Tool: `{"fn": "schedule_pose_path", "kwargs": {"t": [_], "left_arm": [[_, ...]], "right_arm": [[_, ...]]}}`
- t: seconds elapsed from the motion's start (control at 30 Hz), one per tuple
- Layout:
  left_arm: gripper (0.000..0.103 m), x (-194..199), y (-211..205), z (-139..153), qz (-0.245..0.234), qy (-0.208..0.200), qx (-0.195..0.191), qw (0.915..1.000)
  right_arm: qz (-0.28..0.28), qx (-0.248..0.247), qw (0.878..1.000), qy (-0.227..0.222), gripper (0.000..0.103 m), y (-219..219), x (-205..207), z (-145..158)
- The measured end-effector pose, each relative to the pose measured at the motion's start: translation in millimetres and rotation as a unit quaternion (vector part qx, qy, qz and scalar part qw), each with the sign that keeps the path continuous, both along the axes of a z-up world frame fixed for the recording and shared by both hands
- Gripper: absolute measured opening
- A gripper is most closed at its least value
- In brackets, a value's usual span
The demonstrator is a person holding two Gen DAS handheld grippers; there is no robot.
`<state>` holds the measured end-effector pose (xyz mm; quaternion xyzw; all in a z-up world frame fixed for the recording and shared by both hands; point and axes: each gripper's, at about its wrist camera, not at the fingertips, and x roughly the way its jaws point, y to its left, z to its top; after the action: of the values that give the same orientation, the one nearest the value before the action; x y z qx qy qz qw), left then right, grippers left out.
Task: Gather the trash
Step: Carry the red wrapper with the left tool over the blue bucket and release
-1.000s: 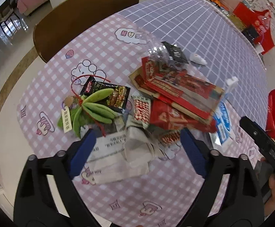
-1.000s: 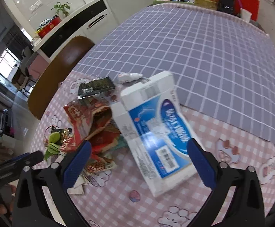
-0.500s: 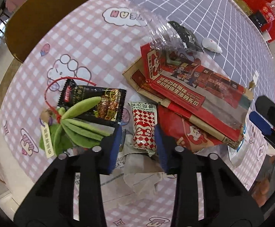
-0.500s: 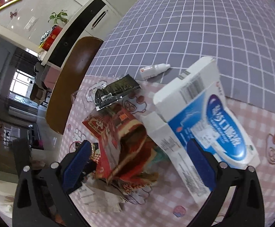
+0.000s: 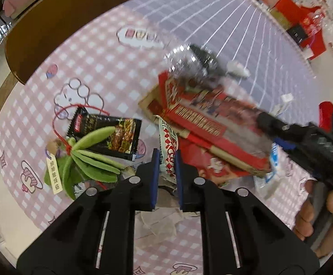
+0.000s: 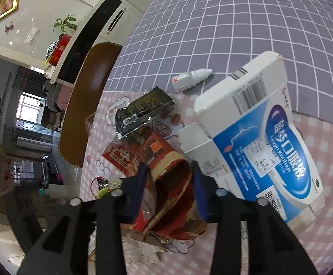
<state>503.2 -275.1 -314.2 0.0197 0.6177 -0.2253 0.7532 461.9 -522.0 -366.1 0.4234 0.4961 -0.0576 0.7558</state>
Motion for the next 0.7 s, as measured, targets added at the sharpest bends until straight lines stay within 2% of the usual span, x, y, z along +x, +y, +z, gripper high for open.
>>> {"fn": "schedule_pose_path", "kwargs": {"t": [0.1,0.17,0.23,0.3,0.43,0.7], "left_arm": [[0.013,-2,7,15,0.007,-0.009,-0.016,0.9998],[0.013,-3,12,25,0.008,-0.017,-0.019,0.9997],[0.013,-7,17,36,0.013,-0.026,-0.025,0.9993],[0.013,-8,27,46,0.019,-0.032,-0.033,0.9987],[0.013,-15,44,68,0.032,-0.048,-0.053,0.9969],[0.013,-43,99,109,0.057,-0.08,-0.086,0.9915]], "right_arm": [[-0.001,0.025,1.0,0.016,0.039,2,3,-9],[-0.003,0.041,0.999,0.02,0.035,4,5,-14],[0.0,0.017,1.0,0.0,0.025,8,2,-1],[0.008,-0.003,1.0,-0.024,0.019,13,1,17],[0.031,-0.031,0.997,-0.059,0.016,26,0,54],[0.05,-0.031,0.991,-0.123,0.015,52,-27,121]]}}
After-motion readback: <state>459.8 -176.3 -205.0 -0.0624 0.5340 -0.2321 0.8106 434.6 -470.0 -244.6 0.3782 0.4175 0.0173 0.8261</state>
